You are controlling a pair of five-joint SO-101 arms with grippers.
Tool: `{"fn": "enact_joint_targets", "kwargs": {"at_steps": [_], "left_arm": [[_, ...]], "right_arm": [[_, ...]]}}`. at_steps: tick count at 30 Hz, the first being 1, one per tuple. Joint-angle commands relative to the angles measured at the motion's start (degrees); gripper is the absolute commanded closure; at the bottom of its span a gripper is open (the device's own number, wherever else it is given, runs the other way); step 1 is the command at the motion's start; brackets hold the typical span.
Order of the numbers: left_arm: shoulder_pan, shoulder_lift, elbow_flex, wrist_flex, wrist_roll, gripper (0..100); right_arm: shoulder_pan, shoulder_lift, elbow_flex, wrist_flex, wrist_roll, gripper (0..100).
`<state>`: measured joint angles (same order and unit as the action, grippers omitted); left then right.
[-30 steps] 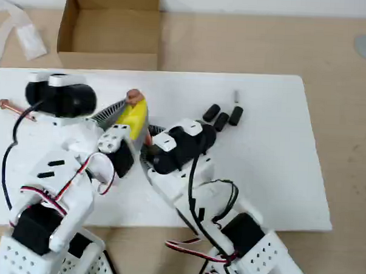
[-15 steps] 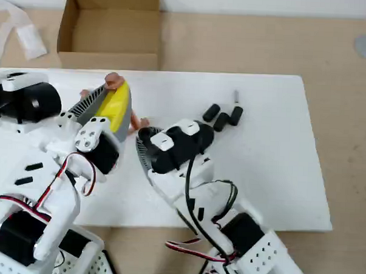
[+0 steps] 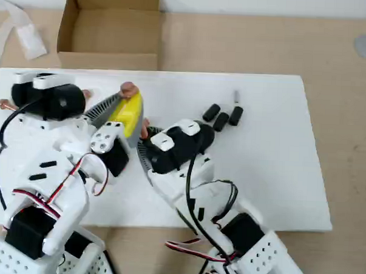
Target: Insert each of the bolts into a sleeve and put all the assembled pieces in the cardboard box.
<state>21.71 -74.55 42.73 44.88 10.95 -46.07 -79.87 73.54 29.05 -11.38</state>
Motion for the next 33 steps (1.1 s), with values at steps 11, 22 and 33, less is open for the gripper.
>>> {"fn": "enact_joint_targets", "kwargs": {"at_steps": [11,22,33], "left_arm": [[1.41,0.22,-0.09,-1.14,-0.79,100],[2.11,0.04,0.62,0.97,-3.16,100],[2.02,-0.22,2.46,0.35,-5.71,100]], "right_arm": [[-0.31,-0.75,-0.66,-0.62,-0.26,98.8],[-0.31,-0.75,-0.66,-0.62,-0.26,98.8],[-0.31,-0.75,-0.66,-0.62,-0.26,98.8]]}}
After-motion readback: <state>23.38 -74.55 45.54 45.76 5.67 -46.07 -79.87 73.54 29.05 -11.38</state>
